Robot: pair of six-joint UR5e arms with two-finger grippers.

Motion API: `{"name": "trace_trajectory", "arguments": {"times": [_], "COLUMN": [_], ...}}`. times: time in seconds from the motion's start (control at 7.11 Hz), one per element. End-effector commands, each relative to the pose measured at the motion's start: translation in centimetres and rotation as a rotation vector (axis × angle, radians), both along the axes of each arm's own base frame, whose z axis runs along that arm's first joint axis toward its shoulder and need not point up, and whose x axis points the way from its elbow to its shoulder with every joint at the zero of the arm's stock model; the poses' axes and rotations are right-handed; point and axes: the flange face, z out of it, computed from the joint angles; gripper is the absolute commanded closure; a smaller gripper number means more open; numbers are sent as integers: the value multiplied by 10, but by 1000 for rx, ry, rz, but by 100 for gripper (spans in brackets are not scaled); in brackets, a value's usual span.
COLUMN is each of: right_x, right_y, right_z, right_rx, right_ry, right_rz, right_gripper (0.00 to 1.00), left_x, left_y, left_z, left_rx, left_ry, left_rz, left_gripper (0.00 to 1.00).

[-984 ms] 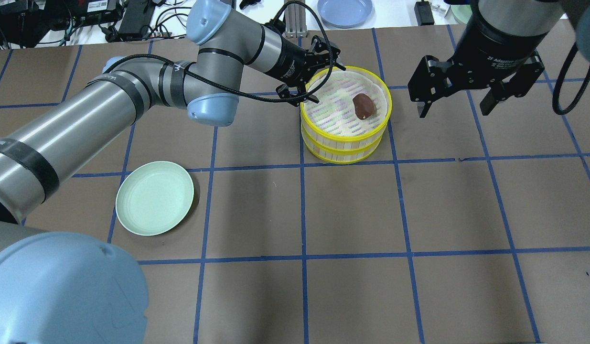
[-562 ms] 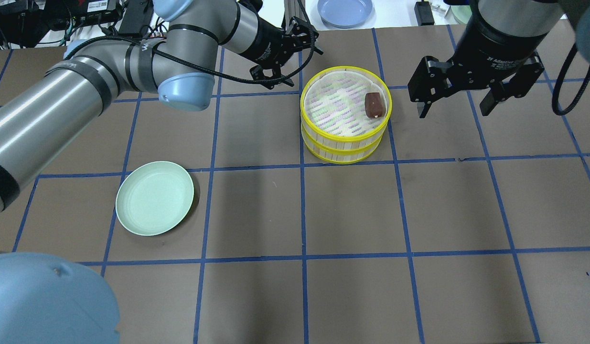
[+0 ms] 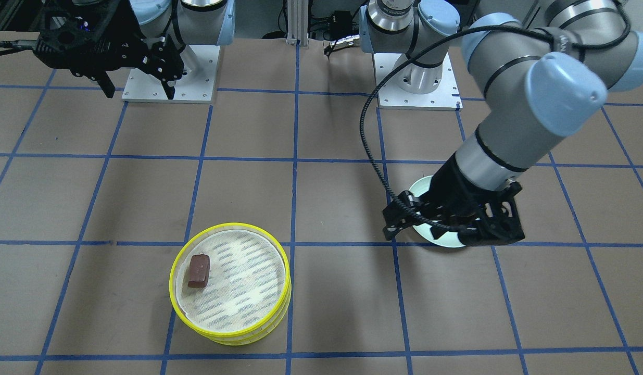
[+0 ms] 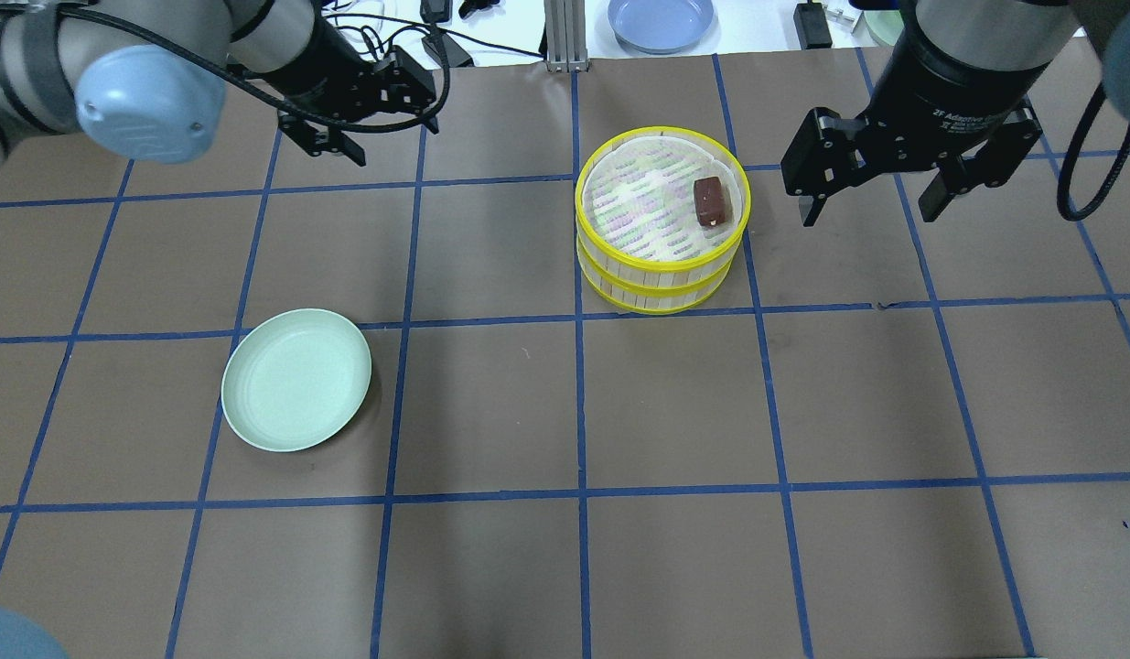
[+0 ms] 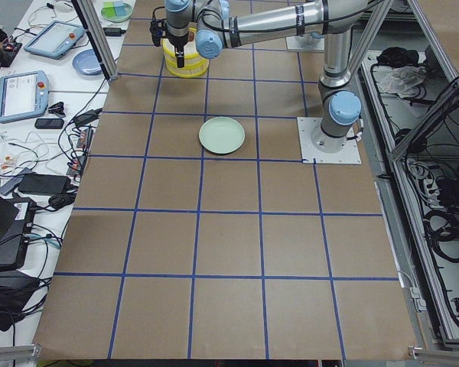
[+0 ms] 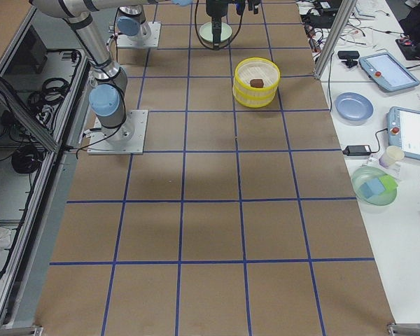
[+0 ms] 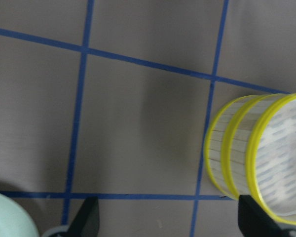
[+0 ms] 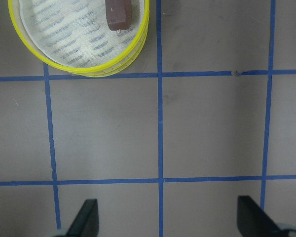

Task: Stack buns with steamer

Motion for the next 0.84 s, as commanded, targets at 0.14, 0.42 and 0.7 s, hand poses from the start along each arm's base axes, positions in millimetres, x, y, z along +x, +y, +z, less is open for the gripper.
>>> {"name": "trace_trajectory", "arguments": {"times": [0.14,0.42,0.7], "right_x": [-1,-1,-1], "right_y": [-13,-14,-14], "right_z": [7,4,4], "right_rx": [-95,-90,-90], "right_ry": [4,3,1], "right_rz": [1,1,1], "right_gripper": [0,0,0], "left_x": [76,69,60], "left_y": [69,90,98], "left_z": [60,79,79], "left_rx": [108,85,80], "left_ry": [-264,-285,-282], "left_rz": [-56,-61,-67], "left_gripper": [0,0,0]}}
